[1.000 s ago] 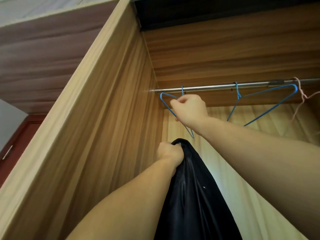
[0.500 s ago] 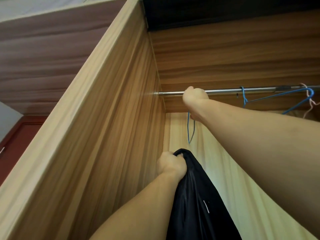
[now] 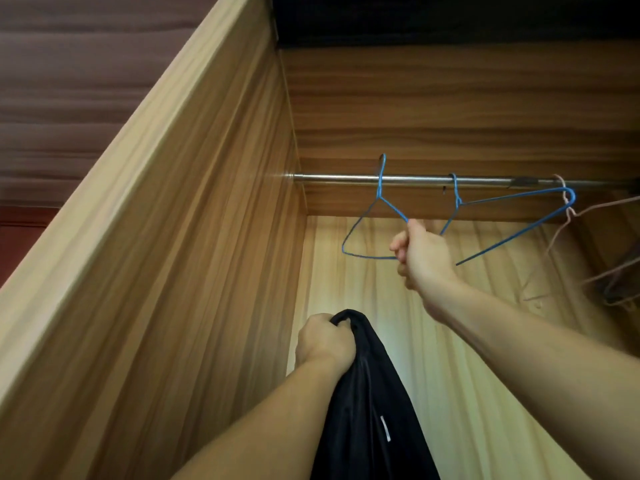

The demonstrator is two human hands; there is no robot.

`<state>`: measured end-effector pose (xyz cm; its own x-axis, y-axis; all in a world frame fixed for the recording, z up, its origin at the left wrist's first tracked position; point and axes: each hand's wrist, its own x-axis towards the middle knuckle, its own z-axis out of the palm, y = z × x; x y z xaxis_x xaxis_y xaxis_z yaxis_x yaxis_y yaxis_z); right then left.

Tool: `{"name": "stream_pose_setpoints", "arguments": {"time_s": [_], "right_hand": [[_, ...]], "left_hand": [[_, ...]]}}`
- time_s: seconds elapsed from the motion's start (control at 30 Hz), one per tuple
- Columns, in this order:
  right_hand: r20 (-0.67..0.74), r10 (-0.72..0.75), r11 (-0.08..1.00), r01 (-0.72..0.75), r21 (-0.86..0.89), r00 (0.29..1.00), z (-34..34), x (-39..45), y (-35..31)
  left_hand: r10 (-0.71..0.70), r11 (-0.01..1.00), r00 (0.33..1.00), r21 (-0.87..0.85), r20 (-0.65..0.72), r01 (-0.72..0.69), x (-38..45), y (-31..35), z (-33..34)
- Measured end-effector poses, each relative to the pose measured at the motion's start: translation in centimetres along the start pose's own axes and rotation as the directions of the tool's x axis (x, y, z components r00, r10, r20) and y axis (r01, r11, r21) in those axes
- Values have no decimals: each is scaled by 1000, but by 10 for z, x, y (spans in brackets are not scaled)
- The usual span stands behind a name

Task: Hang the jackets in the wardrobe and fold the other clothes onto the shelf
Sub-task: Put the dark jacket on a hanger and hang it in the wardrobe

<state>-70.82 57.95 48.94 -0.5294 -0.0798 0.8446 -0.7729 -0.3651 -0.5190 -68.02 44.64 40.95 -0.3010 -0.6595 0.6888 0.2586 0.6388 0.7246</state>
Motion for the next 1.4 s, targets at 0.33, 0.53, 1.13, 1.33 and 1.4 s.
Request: {"name": "stream_pose_setpoints", "arguments": {"time_s": [0.33,0.53,1.13,1.33,1.4], "right_hand": [[247,212,892,-84,-444,946,-25,-97,103],[219,260,855,-119,-505,940,-98,-155,80],[446,390,899,-229,-373,806,-246,-266,-43],[340,477,851,-330,-407,811,-234,-307,-49],[316,506,831,-356,-427,803,-233,-312,-55]], "left_hand": [[-27,998,1000,57,16,26,-39,-26,20],[33,992,998,122,48,-39,-92,0,7],[142,949,935,224,325,-222,-268,139,-45],[172,857,856,354,488,-374,-297,127,-115],[138,760,793,450,593,-469,-305,114,-146]]}}
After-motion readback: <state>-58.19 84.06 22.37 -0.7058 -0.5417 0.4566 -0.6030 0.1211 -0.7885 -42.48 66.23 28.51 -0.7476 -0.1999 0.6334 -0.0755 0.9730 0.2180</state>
